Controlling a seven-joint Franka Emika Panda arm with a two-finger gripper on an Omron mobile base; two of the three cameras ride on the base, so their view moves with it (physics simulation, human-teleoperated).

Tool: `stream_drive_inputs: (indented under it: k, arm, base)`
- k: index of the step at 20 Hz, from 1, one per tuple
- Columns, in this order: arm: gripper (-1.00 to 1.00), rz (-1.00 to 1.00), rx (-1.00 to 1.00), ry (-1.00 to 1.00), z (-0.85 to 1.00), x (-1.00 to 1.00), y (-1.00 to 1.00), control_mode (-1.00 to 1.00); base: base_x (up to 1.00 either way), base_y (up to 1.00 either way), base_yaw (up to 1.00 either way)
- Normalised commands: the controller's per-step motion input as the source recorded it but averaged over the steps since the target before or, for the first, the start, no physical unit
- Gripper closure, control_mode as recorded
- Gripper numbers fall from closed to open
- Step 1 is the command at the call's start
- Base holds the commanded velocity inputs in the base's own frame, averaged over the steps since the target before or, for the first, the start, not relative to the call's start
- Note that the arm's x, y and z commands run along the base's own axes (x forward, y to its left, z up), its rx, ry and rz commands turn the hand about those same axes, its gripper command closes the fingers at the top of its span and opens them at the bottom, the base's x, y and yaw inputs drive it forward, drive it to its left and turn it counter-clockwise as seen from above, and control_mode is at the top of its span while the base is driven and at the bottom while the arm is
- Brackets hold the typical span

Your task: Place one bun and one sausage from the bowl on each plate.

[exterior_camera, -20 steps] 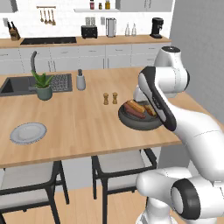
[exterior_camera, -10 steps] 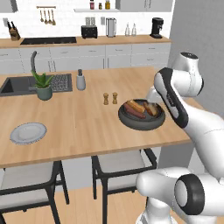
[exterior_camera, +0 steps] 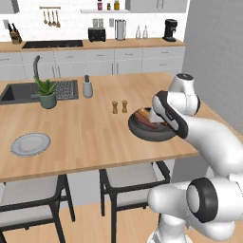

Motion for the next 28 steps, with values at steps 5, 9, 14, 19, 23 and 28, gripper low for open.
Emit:
stream_drive_inputs:
  k: [5,9,14,19,23,28]
  arm:
    - [-1.0,0.1,0.0,0.01,-0.33,0.53,0.0,-1.0]
    - [-1.0,0.15,0.0,0.04,-0.19,0.46,-0.04,-1.0]
    - [-1.0,0.07,0.0,0.05,-0.21,0.4,-0.02,-1.0]
    - [-1.0,0.0,0.05,0.05,-0.21,0.49,-0.03,-1.0]
    - [-1.0,0.0,0.06,0.02,-0.35,0.49,-0.14,-1.0]
    - [-1.0,0.0,0.01,0.01,-0.3,0.48,-0.02,-1.0]
  base:
    - [0.0,0.0,0.0]
    - [0.0,0.0,0.0]
    - [0.0,0.0,0.0]
    - [0.0,0.0,0.0]
    - [0.0,0.0,0.0]
    - [0.0,0.0,0.0]
